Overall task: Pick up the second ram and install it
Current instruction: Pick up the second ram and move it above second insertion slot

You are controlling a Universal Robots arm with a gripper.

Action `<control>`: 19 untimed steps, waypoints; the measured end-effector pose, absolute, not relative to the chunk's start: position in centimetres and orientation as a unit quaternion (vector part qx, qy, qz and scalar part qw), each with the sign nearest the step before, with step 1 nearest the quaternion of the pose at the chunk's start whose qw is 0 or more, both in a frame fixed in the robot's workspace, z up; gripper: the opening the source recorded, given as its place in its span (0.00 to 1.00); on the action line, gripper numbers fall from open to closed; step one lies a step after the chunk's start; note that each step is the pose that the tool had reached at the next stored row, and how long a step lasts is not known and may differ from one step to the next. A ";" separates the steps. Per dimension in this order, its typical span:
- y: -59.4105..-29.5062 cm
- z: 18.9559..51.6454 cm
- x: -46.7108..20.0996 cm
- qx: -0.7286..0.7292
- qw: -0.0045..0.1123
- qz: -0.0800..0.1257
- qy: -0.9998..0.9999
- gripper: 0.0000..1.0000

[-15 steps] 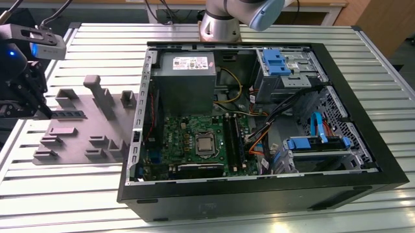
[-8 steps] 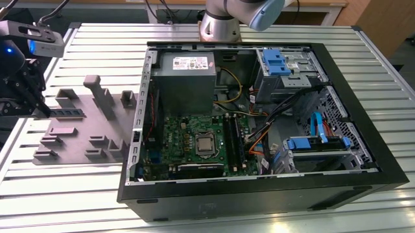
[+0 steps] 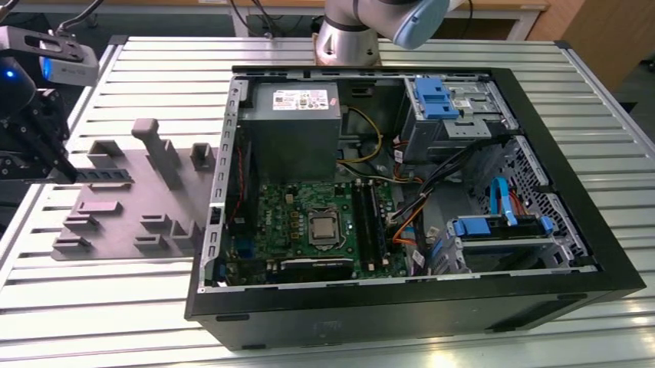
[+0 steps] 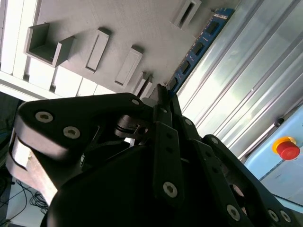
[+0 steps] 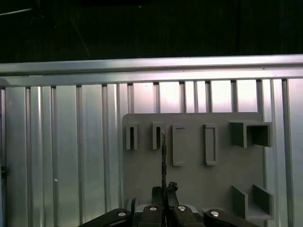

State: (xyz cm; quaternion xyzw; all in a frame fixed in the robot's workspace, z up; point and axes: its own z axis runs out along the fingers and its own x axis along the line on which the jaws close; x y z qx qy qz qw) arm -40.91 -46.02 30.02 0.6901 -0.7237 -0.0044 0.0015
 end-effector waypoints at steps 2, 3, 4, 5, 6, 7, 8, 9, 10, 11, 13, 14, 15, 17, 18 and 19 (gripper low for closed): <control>-46.0 30.2 -40.9 0.690 0.001 -0.004 -0.724 0.14; -46.0 30.3 -40.9 0.690 0.001 -0.004 -0.724 0.14; -46.0 30.4 -40.9 0.690 0.001 -0.004 -0.724 0.14; -46.0 30.5 -40.9 0.690 0.001 -0.004 -0.724 0.14; -46.0 30.6 -40.9 0.690 0.001 -0.004 -0.724 0.14; -46.0 30.6 -40.9 0.690 0.001 -0.004 -0.724 0.14; -46.0 30.7 -40.9 0.690 0.001 -0.004 -0.724 0.14; -46.0 30.8 -40.9 0.690 0.001 -0.004 -0.724 0.14; -46.0 30.9 -40.9 0.690 0.001 -0.004 -0.724 0.14; -46.0 30.9 -40.9 0.690 0.001 -0.004 -0.724 0.14; -46.0 31.0 -40.9 0.690 0.001 -0.004 -0.724 0.14; -46.0 31.1 -40.9 0.690 0.001 -0.004 -0.724 0.14; -46.0 31.1 -40.9 0.690 0.001 -0.004 -0.724 0.14; -46.0 31.1 -40.9 0.690 0.001 -0.004 -0.724 0.14; -46.0 31.2 -40.9 0.690 0.001 -0.004 -0.724 0.14; -46.0 31.2 -40.9 0.690 0.001 -0.004 -0.724 0.14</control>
